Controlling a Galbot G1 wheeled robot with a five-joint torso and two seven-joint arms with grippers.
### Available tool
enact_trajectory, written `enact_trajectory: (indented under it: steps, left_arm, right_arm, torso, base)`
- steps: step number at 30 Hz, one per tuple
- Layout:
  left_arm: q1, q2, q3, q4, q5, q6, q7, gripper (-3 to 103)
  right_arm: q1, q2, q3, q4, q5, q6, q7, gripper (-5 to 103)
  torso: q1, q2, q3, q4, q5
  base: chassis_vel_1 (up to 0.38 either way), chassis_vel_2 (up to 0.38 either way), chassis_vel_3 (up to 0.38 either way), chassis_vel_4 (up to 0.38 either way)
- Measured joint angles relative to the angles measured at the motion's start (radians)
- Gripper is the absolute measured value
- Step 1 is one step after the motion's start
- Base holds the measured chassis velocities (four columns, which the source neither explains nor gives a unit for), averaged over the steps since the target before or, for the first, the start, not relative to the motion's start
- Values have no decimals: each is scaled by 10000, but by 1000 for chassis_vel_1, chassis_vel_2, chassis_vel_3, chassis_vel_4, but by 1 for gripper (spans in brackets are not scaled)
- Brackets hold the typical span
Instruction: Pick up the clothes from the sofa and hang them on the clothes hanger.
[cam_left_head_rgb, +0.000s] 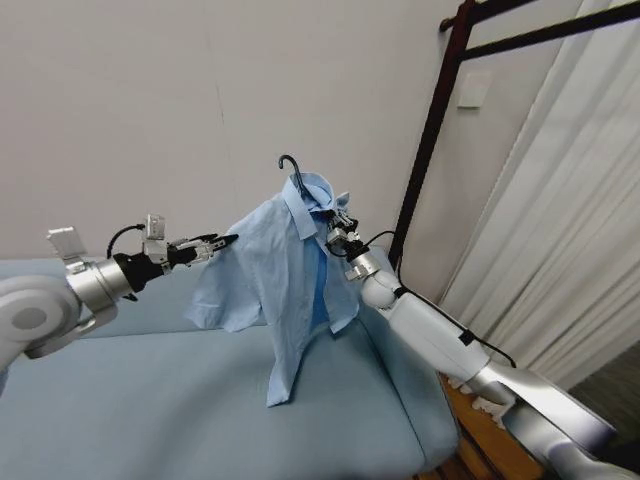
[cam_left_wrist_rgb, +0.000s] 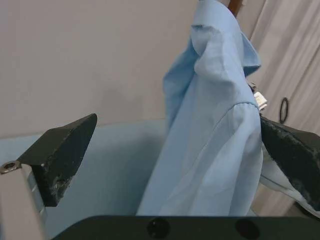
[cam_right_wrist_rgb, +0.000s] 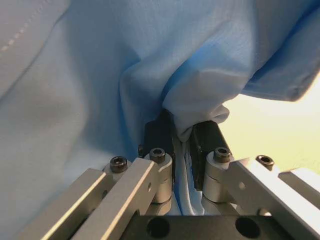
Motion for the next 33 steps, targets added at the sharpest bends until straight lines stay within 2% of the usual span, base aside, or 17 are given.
enact_trajectory:
  steps: [1,5,6,10,11,13,14,15,16,18,21,22,29,31,32,33]
  left_arm:
    - [0,0,0,0,0,0,0,100]
    - [201,-1320,35,-93,2008,-911,389,100]
    - [201,-1320,35,-93,2008,-911,389,100]
    - [475,-2053,212,5,3623,-1876,1005,100]
    - [475,-2053,212,5,3623,-1876,1005,100]
    - [428,-2235,330,291,4117,-2184,1624,100]
    - [358,-2292,384,507,4267,-2271,2121,100]
    - [315,-2291,433,653,4304,-2327,2384,100]
    - [315,-2291,433,653,4304,-2327,2384,100]
    - [82,-2211,727,1021,4287,-2436,2926,100]
    - [-496,-2233,1484,1549,4174,-2662,3316,100]
    - [-496,-2233,1484,1549,4174,-2662,3316,100]
    - [-2038,-2602,3079,2311,4019,-2809,3345,100]
    - [-2803,-2528,3631,2441,3610,-2614,3142,100]
    - [-2803,-2528,3631,2441,3610,-2614,3142,100]
    - [-3185,-2407,3894,2427,3226,-2413,2940,100]
  right_arm:
    - [0,0,0,0,0,0,0,8]
    - [56,-7,-65,-14,18,-38,-19,8]
    - [56,-7,-65,-14,18,-38,-19,8]
    - [-4,-169,-110,174,50,-127,-37,8]
    - [-4,-169,-110,174,50,-127,-37,8]
    - [-50,-218,-122,246,60,-161,-41,8]
    - [-63,-234,-135,287,59,-180,-43,8]
    - [-66,-237,-149,311,58,-191,-44,8]
    - [-66,-237,-149,311,58,-191,-44,8]
    - [-99,-302,-171,411,55,-246,-47,8]
    - [-191,-426,-172,523,37,-321,-48,8]
    - [-191,-426,-172,523,37,-321,-48,8]
    - [-211,-588,-184,690,88,-477,-39,8]
    - [-139,-641,-212,682,142,-486,-37,8]
    - [-139,-641,-212,682,142,-486,-37,8]
    - [-105,-663,-217,645,176,-490,-35,8]
  torso:
    - [0,0,0,0,0]
    - [0,0,1,-2,3]
    - [0,0,1,-2,3]
    - [0,0,0,-1,4]
    - [0,0,0,-1,4]
    - [0,0,1,-2,4]
    - [0,0,1,-3,4]
    - [0,0,0,-3,5]
    - [0,0,0,-3,5]
    - [0,0,1,1,4]
    - [0,0,1,-2,5]
    - [0,0,1,-2,5]
    - [1,-1,1,-3,1]
    - [1,0,1,-2,3]
    - [1,0,1,-2,3]
    - [1,-1,1,-4,4]
  base:
    - [0,0,0,0]
    - [0,0,0,0]
    - [0,0,0,0]
    - [0,0,0,0]
    - [0,0,0,0]
    - [0,0,0,0]
    - [0,0,0,0]
    - [0,0,0,0]
    - [0,0,0,0]
    - [0,0,0,0]
    - [0,0,0,0]
    - [0,0,0,0]
    - [0,0,0,0]
    - [0,0,0,0]
    - [0,0,0,0]
    - [0,0,0,0]
